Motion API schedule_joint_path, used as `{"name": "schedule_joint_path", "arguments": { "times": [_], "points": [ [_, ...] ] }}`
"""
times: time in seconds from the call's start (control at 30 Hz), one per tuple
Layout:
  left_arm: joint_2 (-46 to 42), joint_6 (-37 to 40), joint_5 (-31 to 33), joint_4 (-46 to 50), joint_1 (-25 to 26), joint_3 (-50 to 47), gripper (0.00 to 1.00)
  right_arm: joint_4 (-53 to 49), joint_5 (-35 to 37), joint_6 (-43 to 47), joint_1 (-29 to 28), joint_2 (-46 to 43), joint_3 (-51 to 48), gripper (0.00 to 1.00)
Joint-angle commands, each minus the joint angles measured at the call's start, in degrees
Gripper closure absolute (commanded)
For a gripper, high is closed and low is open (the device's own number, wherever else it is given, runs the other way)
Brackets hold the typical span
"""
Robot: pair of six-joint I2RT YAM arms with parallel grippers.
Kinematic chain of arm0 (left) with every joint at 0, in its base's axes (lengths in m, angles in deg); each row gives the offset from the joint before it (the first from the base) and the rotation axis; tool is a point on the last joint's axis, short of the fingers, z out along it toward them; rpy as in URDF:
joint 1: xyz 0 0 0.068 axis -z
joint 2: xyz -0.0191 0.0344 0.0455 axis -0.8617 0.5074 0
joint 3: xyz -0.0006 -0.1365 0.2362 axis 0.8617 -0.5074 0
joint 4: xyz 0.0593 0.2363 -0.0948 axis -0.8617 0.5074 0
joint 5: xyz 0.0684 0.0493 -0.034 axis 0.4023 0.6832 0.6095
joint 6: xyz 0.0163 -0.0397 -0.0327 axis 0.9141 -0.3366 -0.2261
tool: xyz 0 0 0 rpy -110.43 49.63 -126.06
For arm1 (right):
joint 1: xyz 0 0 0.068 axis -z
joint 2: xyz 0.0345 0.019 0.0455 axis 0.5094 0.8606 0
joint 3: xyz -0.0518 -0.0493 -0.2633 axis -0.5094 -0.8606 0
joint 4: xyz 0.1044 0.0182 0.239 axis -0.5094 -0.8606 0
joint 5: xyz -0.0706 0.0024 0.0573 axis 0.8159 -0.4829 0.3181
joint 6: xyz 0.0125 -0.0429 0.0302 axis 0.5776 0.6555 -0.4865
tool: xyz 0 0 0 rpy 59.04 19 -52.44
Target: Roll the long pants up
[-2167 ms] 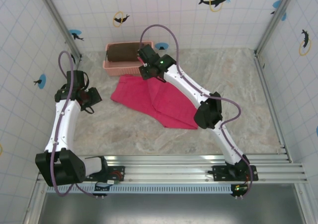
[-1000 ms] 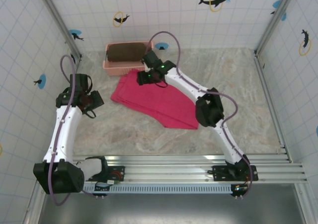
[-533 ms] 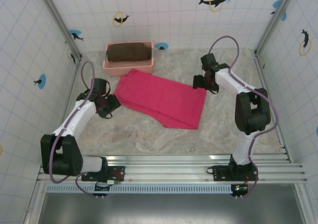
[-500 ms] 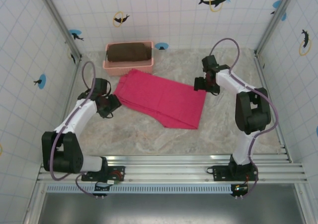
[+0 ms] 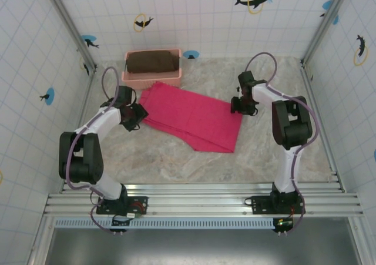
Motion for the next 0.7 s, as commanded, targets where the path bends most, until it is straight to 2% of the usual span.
{"name": "schedule_joint_path", "arguments": {
  "times": [0.0,0.03,0.07,0.17,0.27,0.43,0.57,0.67],
  "points": [
    [1.8,-1.1,0.8,-0.9,0.6,1.5,0.29,0.3,-1.8,0.0,0.3,3.8,1.4,0.81],
    [2.0,-0.7,0.9,-0.7,0.8,1.7,0.29,-0.2,-1.0,-0.2,0.3,3.8,1.7,0.97],
    [2.1,-0.3,1.0,-0.6,1.0,1.9,0.29,-0.8,0.0,-0.3,0.3,3.5,1.8,1.00],
    [2.2,1.0,1.5,0.7,1.5,3.1,0.29,-5.4,4.1,-0.3,0.6,1.2,1.4,1.00],
    [2.0,3.0,2.4,2.7,1.8,5.3,0.30,-8.1,9.2,-1.6,1.5,-5.1,-3.9,1.00],
    [3.1,5.5,2.5,4.9,1.9,9.7,0.30,-10.8,9.0,-5.1,2.2,-15.1,-15.0,1.00],
    [5.3,6.6,1.8,5.5,1.9,12.8,0.30,-13.4,11.2,-9.0,-3.2,-22.1,-22.7,1.00],
    [6.8,7.3,1.2,5.9,2.0,15.0,0.30,-13.8,12.4,-15.1,-11.5,-27.3,-29.2,1.00]
  ]
}}
